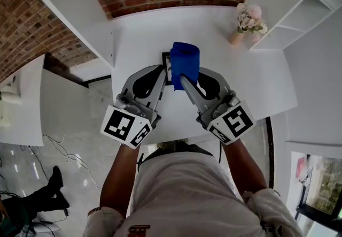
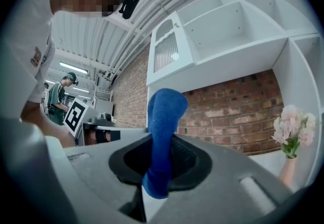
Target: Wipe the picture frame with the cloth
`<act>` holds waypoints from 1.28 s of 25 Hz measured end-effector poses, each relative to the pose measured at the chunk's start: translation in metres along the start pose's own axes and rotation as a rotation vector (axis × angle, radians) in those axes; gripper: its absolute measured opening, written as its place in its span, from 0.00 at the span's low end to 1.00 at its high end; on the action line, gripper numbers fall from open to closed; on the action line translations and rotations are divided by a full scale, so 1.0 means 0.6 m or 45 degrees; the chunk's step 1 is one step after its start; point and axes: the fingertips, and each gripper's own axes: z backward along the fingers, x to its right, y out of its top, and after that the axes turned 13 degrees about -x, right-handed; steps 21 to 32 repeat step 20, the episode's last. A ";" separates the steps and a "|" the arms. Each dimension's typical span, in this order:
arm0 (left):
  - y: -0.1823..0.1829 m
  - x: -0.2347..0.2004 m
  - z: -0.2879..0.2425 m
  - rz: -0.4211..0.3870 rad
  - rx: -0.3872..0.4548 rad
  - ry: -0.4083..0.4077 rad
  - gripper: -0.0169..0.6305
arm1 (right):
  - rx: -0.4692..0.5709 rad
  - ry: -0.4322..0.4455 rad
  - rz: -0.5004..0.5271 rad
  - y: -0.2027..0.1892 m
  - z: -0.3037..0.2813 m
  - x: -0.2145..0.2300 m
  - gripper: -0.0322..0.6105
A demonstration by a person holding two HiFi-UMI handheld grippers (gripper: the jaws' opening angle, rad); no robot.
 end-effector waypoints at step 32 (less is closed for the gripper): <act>0.002 -0.010 0.001 0.031 0.016 0.031 0.03 | 0.013 -0.019 -0.011 0.000 0.004 0.013 0.16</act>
